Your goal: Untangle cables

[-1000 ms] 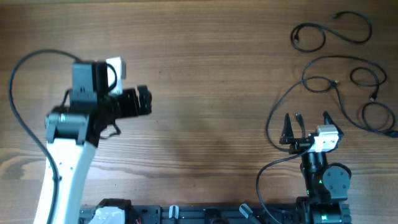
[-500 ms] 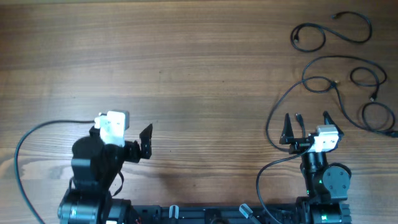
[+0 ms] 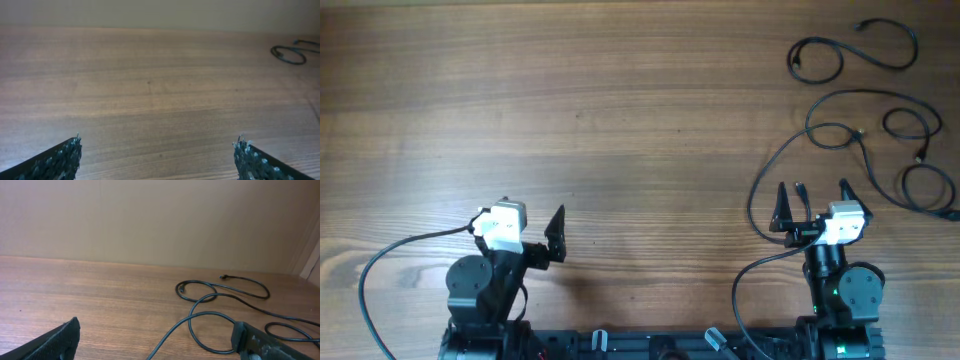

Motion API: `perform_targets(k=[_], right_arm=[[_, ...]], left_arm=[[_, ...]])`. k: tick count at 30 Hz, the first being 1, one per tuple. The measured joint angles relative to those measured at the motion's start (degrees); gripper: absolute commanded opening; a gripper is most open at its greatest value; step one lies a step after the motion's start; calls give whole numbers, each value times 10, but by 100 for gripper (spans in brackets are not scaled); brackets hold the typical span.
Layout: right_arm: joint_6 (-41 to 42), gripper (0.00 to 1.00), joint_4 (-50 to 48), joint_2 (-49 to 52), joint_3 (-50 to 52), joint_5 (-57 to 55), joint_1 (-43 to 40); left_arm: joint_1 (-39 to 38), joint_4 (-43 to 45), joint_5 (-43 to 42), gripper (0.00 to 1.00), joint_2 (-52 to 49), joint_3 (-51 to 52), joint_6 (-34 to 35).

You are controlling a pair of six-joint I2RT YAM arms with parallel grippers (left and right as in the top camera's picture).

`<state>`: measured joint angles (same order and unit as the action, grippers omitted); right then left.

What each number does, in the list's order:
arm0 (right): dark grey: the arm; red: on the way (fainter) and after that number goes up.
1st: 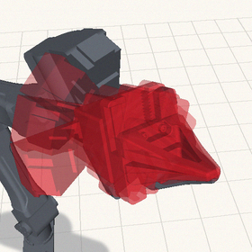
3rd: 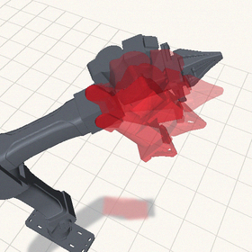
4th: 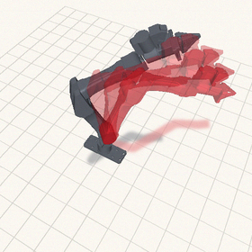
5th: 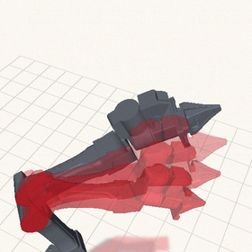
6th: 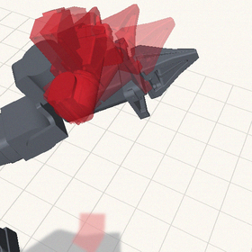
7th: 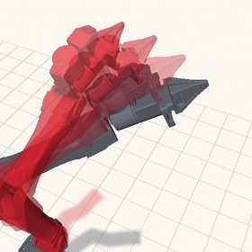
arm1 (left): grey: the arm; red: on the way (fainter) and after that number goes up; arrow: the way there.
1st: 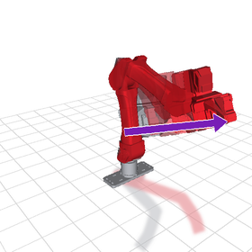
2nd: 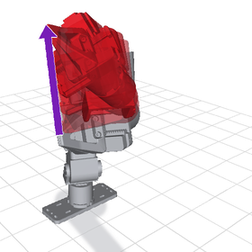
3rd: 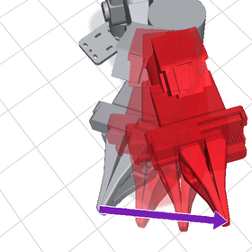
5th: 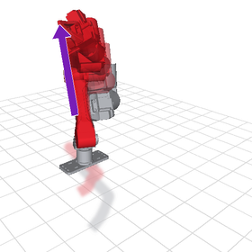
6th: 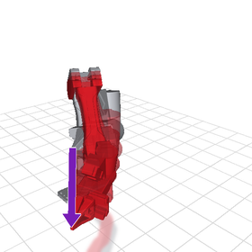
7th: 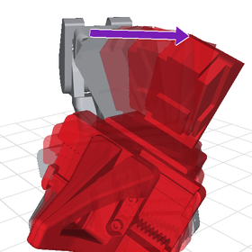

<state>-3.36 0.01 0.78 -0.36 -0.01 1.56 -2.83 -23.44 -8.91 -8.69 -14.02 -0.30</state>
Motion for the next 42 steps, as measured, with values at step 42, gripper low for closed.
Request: perform_targets(k=[42], right_arm=[[0,100,0,0,0,0,0]], left_arm=[[23,189,74,100,79,130,8]])
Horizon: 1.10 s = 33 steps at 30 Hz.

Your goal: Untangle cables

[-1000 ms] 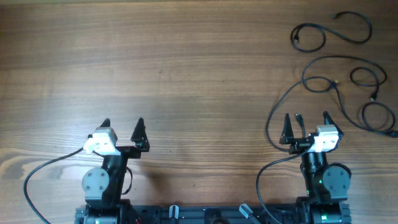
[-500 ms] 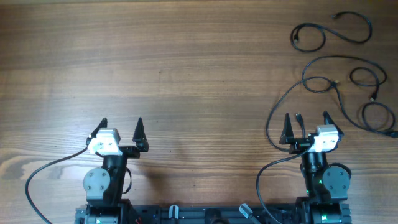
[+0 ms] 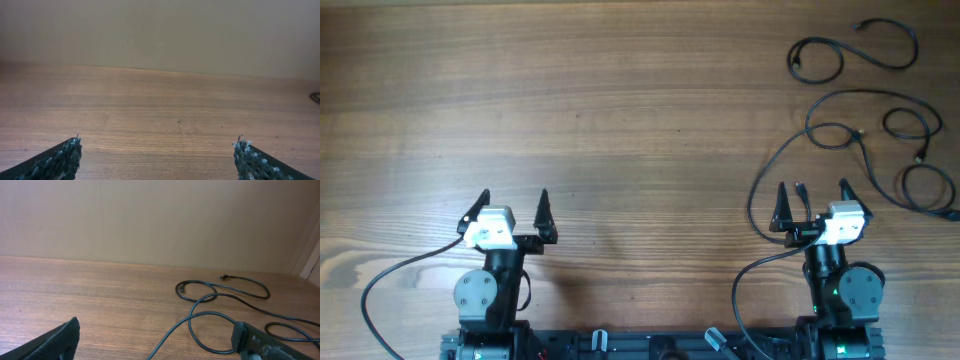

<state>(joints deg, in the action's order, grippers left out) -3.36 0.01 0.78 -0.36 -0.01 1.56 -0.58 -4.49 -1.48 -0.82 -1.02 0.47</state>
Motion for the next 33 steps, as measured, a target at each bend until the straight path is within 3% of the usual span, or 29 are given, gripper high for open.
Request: perform_targets(k=[33], right_arm=[[0,100,0,0,0,0,0]], left_arm=[[0,0,1,100,0,0,-19]])
